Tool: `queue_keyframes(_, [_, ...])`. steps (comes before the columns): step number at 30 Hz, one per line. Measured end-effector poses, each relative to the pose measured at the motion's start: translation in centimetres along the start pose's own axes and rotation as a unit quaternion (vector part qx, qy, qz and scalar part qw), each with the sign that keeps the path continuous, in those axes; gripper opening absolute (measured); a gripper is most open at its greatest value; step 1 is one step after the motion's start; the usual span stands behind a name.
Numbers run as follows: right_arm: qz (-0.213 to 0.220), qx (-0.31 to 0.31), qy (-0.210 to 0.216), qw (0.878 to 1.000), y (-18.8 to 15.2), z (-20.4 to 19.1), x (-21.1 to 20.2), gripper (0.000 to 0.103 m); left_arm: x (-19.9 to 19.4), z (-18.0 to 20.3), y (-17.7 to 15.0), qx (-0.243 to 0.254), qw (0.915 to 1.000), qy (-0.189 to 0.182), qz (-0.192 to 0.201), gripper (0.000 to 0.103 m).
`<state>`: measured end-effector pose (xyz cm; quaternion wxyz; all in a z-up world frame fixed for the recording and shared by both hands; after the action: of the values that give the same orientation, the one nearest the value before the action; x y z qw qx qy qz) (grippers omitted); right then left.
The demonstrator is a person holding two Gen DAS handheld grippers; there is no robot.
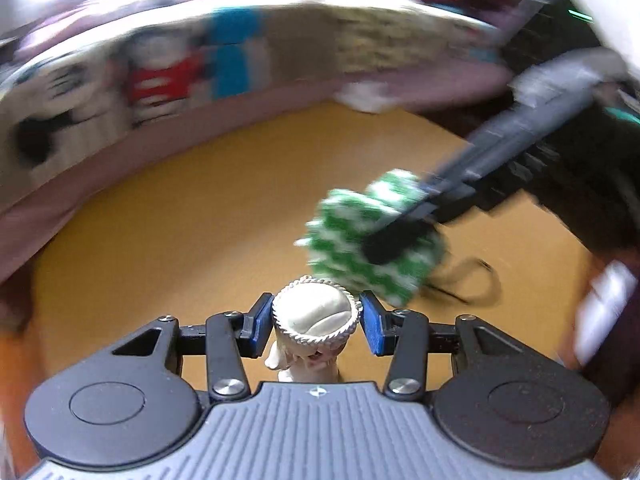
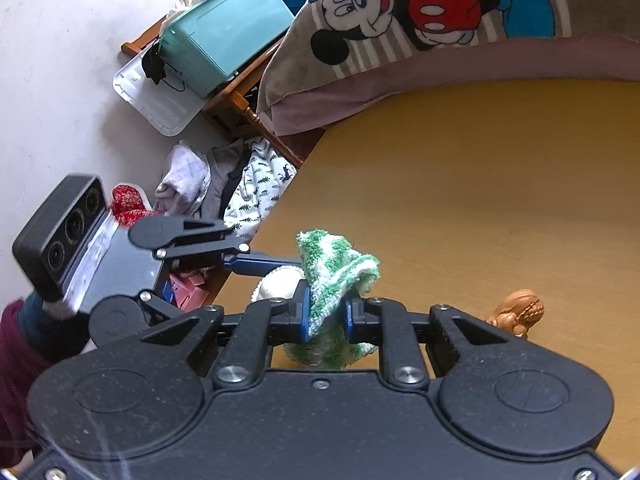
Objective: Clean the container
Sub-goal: 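Rub the cloth against the figurine's side while the left tool holds it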
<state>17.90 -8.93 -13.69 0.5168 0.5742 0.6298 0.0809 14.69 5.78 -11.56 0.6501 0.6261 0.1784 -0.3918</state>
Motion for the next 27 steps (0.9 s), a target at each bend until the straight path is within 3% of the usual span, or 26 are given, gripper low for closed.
queue_keyframes(2, [0.003,0.002,-0.003,1.000,0.0,0.1,-0.2,0.017,0.0,-0.2,-0.1,-0.082,0.9953,0.049,0.019,0.044])
queue_keyframes(6, [0.003,0.007,-0.013,1.000,-0.4,0.3,-0.6,0.017,-0.1,-0.1,-0.8,-0.199,0.9715,0.114,0.059,0.044])
queue_keyframes(8, [0.003,0.007,-0.014,1.000,-0.6,0.4,-0.9,0.017,-0.1,0.1,-0.8,-0.227,0.9626,0.133,0.067,0.044])
queue_keyframes(11, [0.002,0.006,-0.016,1.000,-0.7,0.3,-1.0,0.017,0.0,0.1,-0.6,-0.242,0.9576,0.145,0.056,0.044])
queue_keyframes(20, [0.007,0.009,-0.015,1.000,-0.5,0.3,-1.4,0.017,0.0,-0.2,-0.2,-0.176,0.9766,0.124,0.003,0.045])
queue_keyframes(24, [0.006,0.007,-0.012,1.000,-0.5,0.1,-1.3,0.017,-0.4,-0.1,0.4,-0.100,0.9891,0.107,-0.018,0.051])
queue_keyframes(27, [0.003,0.004,-0.008,1.000,-0.6,-0.1,-1.2,0.017,-1.0,0.3,0.3,0.014,0.9969,0.067,-0.039,0.057])
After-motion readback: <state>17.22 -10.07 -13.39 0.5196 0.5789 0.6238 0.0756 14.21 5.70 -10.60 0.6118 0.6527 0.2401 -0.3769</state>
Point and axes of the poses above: each gripper's, at about its wrist camera, not at the fingertips, and x roughly the way its jaws point, z to its right, y to its top, the point moved 6 cm from there along x, roughly the way its jaws point, and after that the axes turned 12 degrees about -x, right-handed, at the moved point
